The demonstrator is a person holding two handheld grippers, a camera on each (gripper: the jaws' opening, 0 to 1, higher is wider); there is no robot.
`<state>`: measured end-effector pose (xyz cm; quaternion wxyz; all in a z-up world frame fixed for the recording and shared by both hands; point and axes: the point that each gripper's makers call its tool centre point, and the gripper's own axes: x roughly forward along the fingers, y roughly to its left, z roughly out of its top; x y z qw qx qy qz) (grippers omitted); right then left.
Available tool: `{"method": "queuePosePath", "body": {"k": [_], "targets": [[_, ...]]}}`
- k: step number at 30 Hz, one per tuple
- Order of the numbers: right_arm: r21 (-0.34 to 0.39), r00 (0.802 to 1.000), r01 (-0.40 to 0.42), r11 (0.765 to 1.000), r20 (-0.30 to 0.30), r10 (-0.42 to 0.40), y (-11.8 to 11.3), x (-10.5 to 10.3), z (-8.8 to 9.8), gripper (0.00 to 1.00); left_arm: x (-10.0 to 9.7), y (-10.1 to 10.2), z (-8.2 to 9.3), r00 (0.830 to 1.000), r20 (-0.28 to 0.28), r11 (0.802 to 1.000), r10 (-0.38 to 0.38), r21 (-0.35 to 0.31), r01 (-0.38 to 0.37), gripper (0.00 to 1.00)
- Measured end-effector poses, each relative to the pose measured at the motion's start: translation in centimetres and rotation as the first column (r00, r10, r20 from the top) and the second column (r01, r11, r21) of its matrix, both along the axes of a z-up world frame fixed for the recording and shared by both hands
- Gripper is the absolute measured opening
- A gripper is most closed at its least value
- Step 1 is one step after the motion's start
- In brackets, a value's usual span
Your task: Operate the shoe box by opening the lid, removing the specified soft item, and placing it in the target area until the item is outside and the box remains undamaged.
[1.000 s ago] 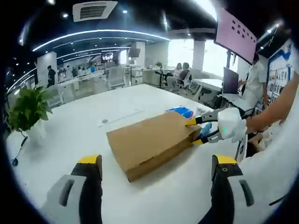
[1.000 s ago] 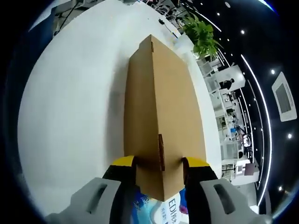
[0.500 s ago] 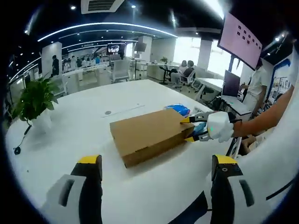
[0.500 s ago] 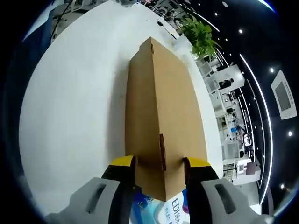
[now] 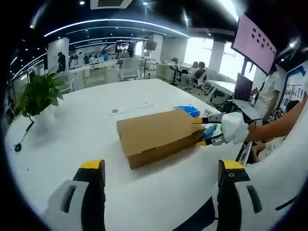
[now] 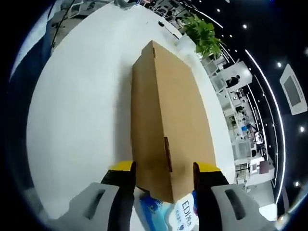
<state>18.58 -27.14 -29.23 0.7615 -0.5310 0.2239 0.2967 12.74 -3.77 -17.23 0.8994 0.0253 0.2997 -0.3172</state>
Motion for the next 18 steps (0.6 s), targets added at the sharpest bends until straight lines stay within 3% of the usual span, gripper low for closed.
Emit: {"method": "queuePosePath", "body": {"k": [5,9,16,17,18], "targets": [[0.1,0.997,0.073,0.992,-0.012,-0.073,-0.6,-0.1,2.1,0.68,0.3,0.1,0.1,1.0,0.006,1.0,0.006,0.001,-0.006,0.99],[0.173,0.988,0.152,0.973,-0.058,-0.144,-1.6,-0.5,3.0,0.93,0.6,0.4,0.1,1.0,0.011,1.0,0.025,-0.009,-0.025,0.99],[0.28,0.97,0.243,0.929,-0.079,-0.23,-3.2,-1.5,6.7,0.96,0.9,0.5,0.1,0.999,0.008,0.999,0.043,-0.013,-0.043,0.99],[0.302,0.967,0.255,0.919,-0.083,-0.241,-3.3,-1.7,7.2,0.96,0.9,0.6,0.2,0.999,0.007,0.999,0.047,-0.014,-0.047,0.99],[0.367,0.957,0.29,0.884,-0.108,-0.269,-3.3,-1.9,7.8,0.97,0.8,0.6,0.2,0.999,0.005,0.999,0.051,-0.015,-0.051,0.99]]}}
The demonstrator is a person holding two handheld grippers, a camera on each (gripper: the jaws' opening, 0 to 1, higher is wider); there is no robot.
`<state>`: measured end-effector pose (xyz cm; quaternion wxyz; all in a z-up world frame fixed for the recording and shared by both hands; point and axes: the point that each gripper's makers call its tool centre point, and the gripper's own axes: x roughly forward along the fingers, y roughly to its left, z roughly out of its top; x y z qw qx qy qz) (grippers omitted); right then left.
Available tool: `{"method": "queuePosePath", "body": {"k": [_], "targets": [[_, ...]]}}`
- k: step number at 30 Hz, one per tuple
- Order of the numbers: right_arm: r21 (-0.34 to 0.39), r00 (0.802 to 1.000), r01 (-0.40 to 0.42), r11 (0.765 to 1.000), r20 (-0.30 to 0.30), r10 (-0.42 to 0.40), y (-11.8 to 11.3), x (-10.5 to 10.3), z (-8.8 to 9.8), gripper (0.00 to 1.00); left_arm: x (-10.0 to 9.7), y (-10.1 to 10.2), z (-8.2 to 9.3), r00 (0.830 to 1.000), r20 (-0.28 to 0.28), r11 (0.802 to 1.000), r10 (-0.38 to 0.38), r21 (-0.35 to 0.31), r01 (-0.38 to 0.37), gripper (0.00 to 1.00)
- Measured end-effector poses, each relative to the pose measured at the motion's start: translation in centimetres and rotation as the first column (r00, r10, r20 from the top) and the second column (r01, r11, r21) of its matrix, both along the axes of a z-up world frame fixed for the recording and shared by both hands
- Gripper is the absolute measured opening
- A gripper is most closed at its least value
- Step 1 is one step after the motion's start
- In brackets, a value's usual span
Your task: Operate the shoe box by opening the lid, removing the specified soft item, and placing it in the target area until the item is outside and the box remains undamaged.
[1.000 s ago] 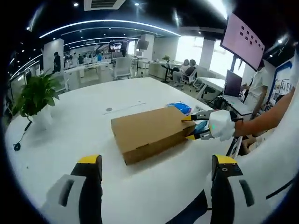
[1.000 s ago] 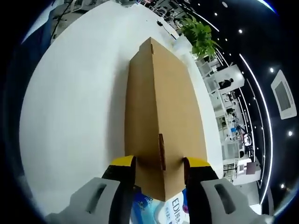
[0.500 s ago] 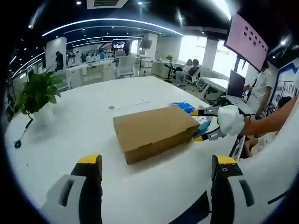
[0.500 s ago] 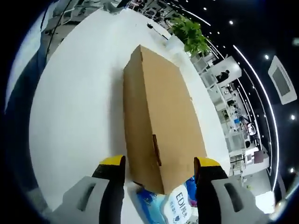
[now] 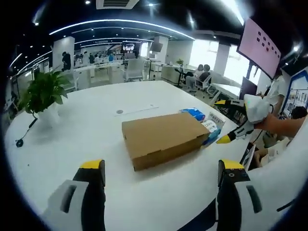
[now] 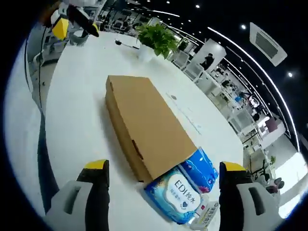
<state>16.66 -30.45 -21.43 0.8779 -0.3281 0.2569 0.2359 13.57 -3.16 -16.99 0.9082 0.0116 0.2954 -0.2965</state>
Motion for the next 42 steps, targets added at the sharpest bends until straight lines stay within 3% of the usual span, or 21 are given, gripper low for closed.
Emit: {"method": "queuePosePath", "body": {"k": [3,13,14,19,26,35,40,42], "targets": [[0.127,0.994,0.092,0.988,-0.066,-0.084,-0.6,-0.9,0.5,0.99,0.1,0.4,0.3,1.0,0.003,1.0,0.016,-0.013,-0.016,0.99],[0.26,0.982,0.183,0.948,-0.098,-0.163,-2.0,-2.6,3.5,0.99,0.1,0.7,0.2,1.0,-0.002,1.0,0.027,0.0,-0.027,0.99],[0.296,0.974,0.216,0.93,-0.125,-0.187,-2.2,-2.8,3.6,0.99,0.2,0.7,0.2,1.0,-0.01,1.0,0.028,-0.001,-0.028,0.99],[0.359,0.954,0.285,0.889,-0.193,-0.228,-2.9,-3.5,2.9,0.99,0.4,0.6,0.3,0.999,-0.009,0.999,0.033,-0.006,-0.033,0.99],[0.366,0.942,0.316,0.875,-0.232,-0.243,-2.8,-4.2,1.5,0.98,0.5,-0.4,0.0,1.0,-0.019,1.0,0.022,0.003,-0.021,0.99],[0.407,0.935,0.339,0.849,-0.25,-0.253,-2.8,-3.9,1.5,0.96,2.0,-0.8,0.8,1.0,-0.001,1.0,0.024,0.004,-0.024,0.99],[0.417,0.934,0.339,0.843,-0.253,-0.251,-2.8,-3.7,1.7,0.96,1.9,-1.7,0.8,1.0,0.001,1.0,0.016,0.01,-0.016,0.99],[0.429,0.933,0.342,0.836,-0.262,-0.247,-2.8,-3.5,1.6,0.96,2.0,-1.9,0.5,1.0,-0.023,0.999,0.01,0.035,-0.01,0.99]]}}
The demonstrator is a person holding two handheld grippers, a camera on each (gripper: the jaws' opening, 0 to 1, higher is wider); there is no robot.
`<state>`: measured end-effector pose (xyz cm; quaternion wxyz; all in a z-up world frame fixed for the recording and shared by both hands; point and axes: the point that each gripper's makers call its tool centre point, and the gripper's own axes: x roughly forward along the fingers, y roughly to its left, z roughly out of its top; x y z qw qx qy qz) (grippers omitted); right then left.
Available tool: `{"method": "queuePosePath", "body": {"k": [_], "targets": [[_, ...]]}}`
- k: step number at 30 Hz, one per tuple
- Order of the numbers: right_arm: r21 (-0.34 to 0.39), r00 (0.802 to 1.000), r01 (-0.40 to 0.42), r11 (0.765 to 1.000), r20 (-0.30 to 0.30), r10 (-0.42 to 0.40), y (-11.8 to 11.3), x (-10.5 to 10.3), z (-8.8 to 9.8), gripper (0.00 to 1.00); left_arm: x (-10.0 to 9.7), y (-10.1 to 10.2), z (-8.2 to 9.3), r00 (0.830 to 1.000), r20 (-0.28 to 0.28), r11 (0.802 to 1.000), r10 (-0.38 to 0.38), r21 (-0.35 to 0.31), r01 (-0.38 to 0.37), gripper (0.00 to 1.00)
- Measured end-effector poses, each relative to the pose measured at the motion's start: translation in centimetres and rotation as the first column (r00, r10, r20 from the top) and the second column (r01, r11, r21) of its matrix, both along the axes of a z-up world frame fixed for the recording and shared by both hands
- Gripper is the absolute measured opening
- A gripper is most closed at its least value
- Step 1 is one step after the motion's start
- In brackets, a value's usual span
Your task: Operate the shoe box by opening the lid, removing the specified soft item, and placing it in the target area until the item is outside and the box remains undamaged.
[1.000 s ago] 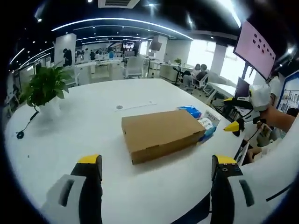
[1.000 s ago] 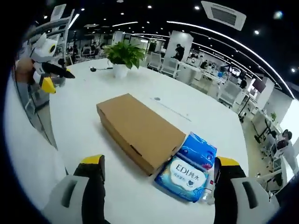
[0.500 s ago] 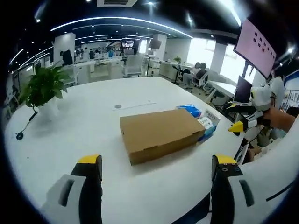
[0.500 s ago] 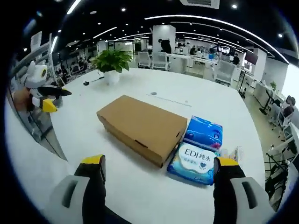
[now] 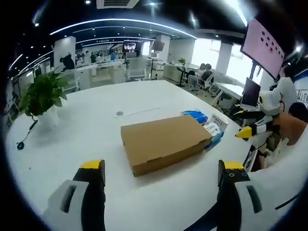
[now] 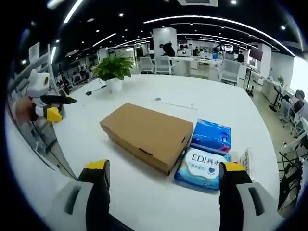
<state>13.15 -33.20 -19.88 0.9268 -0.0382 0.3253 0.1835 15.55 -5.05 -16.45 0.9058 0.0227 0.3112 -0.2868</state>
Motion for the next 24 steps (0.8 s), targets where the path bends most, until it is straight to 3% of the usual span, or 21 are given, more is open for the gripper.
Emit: {"method": "queuePosePath", "body": {"k": [3,9,12,14,16,19,24], "targets": [[-0.004,1.0,-0.012,1.0,0.021,0.012,-0.1,0.3,0.4,0.95,0.6,-0.2,0.9,0.999,0.04,1.0,0.02,-0.018,-0.019,0.99],[0.018,1.0,0.014,1.0,0.006,-0.015,-1.1,0.0,0.0,0.93,-0.1,-1.5,0.6,0.999,0.031,1.0,0.027,-0.014,-0.027,0.99],[0.022,0.999,0.034,0.999,0.006,-0.034,-2.1,-0.3,-0.4,0.92,-0.7,-2.2,0.2,0.998,0.053,0.996,-0.028,0.081,0.024,0.99],[0.048,0.998,0.056,0.997,0.001,-0.056,-2.6,-0.6,-0.5,0.92,-0.9,-3.0,0.3,0.998,0.053,0.998,-0.02,0.061,0.017,0.99],[0.05,0.999,0.052,0.997,-0.002,-0.052,-2.7,-0.9,-0.6,0.92,-1.0,-3.7,0.6,0.999,0.038,1.0,0.013,-0.005,-0.013,0.99],[0.043,0.999,0.038,0.998,0.004,-0.038,-3.1,-1.0,-0.7,0.92,-1.2,-4.3,0.3,0.999,0.047,0.999,-0.006,0.034,0.004,0.99],[0.048,0.999,0.033,0.998,0.011,-0.033,-3.7,-1.0,-0.5,0.92,-1.7,-4.9,-0.1,1.0,0.024,1.0,0.016,0.001,-0.016,0.99]]}}
